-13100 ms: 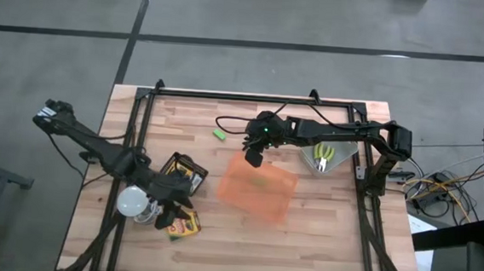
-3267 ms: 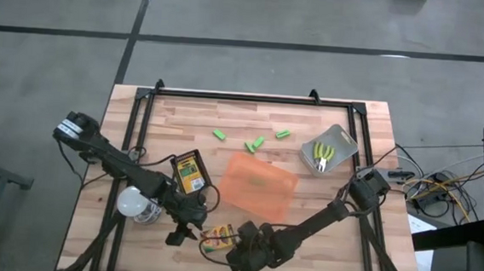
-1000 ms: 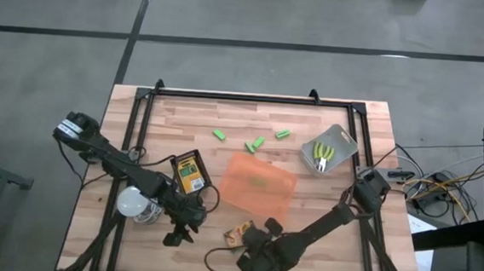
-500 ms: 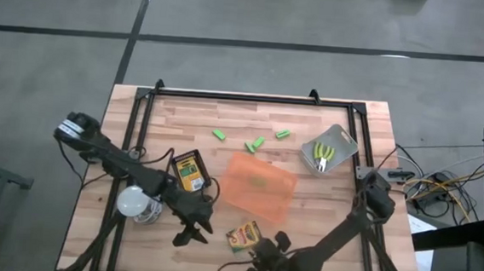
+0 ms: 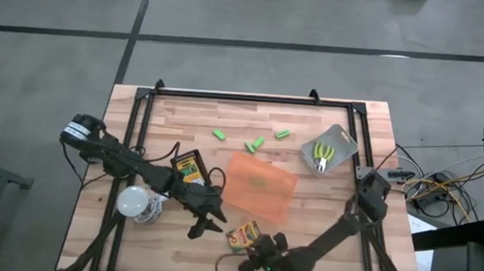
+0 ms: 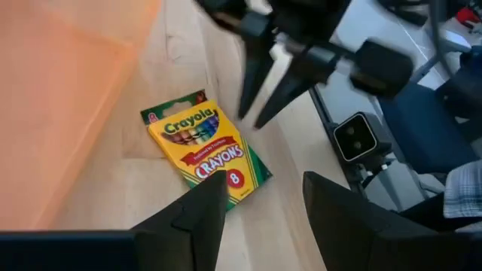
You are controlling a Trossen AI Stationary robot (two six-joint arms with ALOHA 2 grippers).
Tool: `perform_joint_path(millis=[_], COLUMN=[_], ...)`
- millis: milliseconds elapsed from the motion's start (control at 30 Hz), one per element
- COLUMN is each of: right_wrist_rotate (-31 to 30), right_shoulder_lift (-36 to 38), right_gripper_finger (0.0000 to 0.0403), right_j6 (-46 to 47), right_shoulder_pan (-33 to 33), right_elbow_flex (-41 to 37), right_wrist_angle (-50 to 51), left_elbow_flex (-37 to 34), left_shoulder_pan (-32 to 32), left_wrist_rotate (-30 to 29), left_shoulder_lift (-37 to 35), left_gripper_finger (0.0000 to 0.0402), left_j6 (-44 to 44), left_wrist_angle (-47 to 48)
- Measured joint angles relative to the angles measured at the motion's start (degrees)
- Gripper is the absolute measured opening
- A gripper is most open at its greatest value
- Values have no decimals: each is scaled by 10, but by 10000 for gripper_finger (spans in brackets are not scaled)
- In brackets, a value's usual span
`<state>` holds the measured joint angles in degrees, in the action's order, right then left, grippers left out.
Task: Pick & Place School Supplies
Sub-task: Move the yellow crayon box to the middle bottom of the table
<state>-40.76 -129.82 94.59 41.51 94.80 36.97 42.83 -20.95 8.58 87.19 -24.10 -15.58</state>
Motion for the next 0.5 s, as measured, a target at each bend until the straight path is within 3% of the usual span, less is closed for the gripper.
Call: perform_joint_path(millis=[167, 500], right_wrist_rotate=[16, 83], right_shoulder_lift=[-17, -21], right_gripper_finger=[81, 71], right_j6=[-10, -152], right_shoulder_pan=[-36, -59], right_elbow_flex=[0, 1], right_wrist_angle=[-14, -108], left_elbow_flex=[0, 0], left_shoulder_pan=[0, 0], left_wrist_rotate=[1, 1], left_shoulder_lift=[0, 0], left_gripper_finger=[181, 181], left_j6=[0, -2], left_wrist_angle=[1, 1])
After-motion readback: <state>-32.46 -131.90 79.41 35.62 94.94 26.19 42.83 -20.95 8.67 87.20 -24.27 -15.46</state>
